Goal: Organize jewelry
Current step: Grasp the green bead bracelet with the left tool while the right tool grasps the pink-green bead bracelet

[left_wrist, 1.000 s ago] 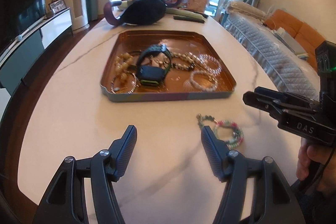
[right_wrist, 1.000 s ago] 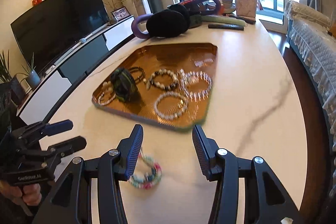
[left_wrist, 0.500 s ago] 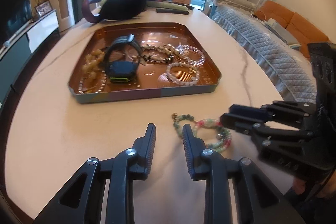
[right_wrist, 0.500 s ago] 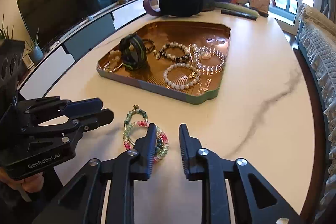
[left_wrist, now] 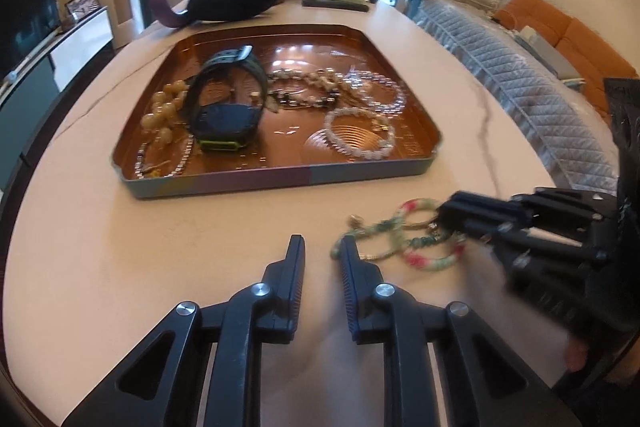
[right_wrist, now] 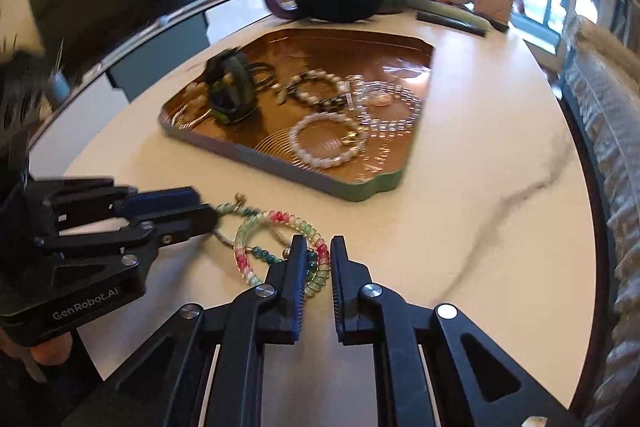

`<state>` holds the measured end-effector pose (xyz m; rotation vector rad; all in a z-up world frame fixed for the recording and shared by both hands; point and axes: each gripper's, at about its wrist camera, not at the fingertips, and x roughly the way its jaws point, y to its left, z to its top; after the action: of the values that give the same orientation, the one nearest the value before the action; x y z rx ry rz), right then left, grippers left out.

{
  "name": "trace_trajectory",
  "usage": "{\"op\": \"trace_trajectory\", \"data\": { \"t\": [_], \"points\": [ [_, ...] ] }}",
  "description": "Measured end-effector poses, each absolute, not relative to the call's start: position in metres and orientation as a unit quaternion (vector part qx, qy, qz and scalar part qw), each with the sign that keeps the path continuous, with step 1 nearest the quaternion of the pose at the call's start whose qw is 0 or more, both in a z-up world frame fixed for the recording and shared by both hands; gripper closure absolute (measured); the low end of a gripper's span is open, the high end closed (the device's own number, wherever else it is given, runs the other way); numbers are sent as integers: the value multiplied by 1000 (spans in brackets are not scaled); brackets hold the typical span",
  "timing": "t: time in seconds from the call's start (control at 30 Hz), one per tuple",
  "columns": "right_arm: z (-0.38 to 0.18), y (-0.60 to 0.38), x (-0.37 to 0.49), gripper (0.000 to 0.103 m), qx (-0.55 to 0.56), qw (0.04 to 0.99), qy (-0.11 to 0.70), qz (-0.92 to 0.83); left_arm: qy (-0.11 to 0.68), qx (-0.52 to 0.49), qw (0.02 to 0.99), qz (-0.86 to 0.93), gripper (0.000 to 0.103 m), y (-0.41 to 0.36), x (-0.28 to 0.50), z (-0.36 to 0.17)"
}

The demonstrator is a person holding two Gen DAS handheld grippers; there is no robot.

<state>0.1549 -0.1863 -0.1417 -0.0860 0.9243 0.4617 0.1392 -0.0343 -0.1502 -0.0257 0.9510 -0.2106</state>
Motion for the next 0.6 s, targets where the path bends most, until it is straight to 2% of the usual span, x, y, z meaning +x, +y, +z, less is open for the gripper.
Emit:
{"op": "trace_trajectory", "data": {
  "t": [0.27,0.6],
  "points": [
    [-139,-195,157,96,-31,871,443,211,466,-55,879,-89,92,-12,142,-150],
    [-135,-193,151,96,-28,871,438,222,446,-56,883,-137,90,-43,150,-145]
  ]
}}
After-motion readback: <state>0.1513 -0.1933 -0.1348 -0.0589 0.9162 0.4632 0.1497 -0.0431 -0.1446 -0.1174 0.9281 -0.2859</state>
